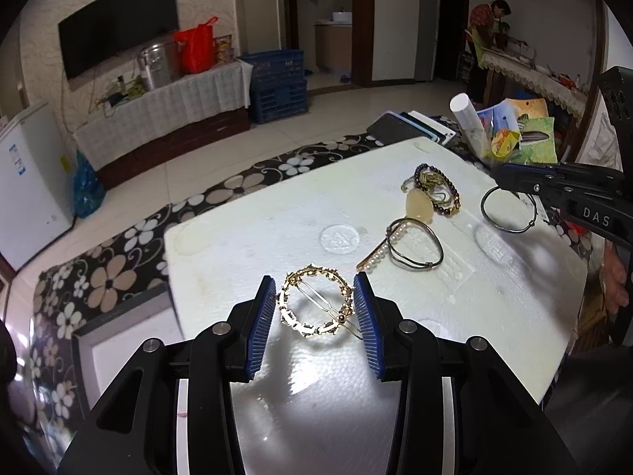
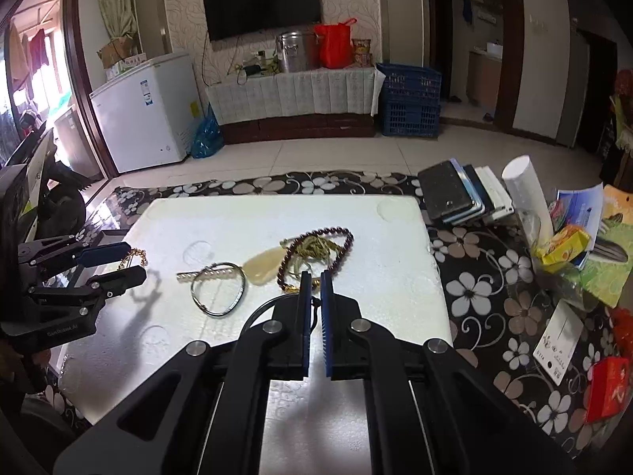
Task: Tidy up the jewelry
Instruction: 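Carry the hair clip and bangle into the box and release the bangle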
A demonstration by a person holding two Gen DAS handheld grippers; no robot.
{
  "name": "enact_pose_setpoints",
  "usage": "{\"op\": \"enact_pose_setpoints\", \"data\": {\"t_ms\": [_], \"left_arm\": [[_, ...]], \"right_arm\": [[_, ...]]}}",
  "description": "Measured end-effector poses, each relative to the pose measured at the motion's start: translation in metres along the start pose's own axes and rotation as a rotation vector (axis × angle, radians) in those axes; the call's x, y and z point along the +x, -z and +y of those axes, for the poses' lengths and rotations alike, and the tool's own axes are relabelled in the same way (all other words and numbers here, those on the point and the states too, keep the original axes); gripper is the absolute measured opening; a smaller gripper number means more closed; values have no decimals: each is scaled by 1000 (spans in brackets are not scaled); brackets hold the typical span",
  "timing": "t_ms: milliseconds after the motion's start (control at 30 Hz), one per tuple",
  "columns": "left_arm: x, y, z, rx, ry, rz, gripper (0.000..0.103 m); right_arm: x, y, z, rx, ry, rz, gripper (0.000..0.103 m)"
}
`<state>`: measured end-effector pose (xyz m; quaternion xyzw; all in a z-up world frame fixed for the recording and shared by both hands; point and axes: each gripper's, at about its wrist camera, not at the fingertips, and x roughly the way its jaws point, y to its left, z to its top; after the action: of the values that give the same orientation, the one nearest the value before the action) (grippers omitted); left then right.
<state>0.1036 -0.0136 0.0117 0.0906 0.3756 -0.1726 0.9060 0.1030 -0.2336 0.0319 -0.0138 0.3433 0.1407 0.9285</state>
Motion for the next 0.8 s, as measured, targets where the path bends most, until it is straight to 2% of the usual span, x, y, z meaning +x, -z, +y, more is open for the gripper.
{"op": "enact_pose_setpoints", "data": {"t_ms": [367, 800], "left_arm": [[-42, 18, 39, -77, -44, -39, 43], [-92, 84, 101, -180, -142, -8, 43]], "right_arm": [[-13, -6, 47, -83, -59, -37, 5], [-24, -5, 164, -257, -236, -64, 5]]}}
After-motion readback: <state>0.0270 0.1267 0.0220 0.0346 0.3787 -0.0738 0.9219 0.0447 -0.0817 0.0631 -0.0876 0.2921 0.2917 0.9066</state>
